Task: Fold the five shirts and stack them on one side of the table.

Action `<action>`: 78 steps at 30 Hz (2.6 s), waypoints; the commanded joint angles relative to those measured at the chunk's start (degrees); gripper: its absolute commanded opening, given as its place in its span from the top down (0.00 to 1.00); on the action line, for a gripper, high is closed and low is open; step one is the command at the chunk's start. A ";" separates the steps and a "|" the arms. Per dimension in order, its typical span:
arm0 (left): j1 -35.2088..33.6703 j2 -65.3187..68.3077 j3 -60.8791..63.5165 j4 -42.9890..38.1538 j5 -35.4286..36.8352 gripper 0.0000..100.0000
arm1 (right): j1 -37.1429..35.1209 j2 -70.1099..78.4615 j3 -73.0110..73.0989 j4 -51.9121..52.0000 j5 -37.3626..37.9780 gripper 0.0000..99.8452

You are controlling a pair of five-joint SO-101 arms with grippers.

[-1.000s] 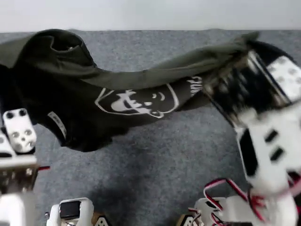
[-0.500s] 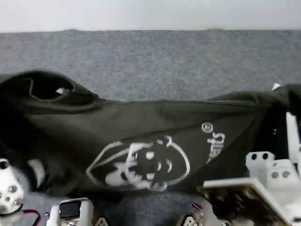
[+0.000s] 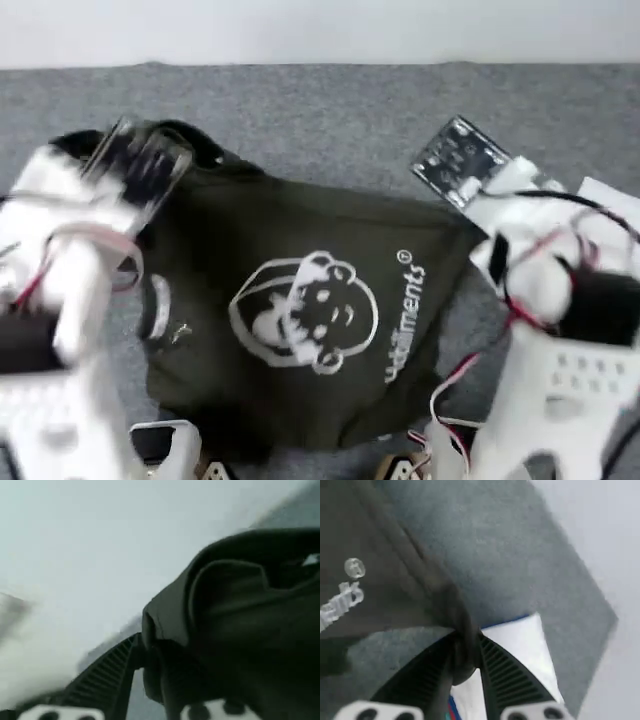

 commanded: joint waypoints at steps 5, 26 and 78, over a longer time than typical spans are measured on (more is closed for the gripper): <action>0.00 15.03 8.22 -28.66 -0.97 0.99 | -1.19 8.31 9.93 -23.69 0.53 0.99; -1.23 59.60 -30.90 -47.47 -0.97 0.99 | -5.41 40.13 10.29 -79.69 6.77 0.99; -6.77 7.47 25.54 16.26 -24.53 0.88 | -3.82 33.80 10.20 7.52 6.15 0.85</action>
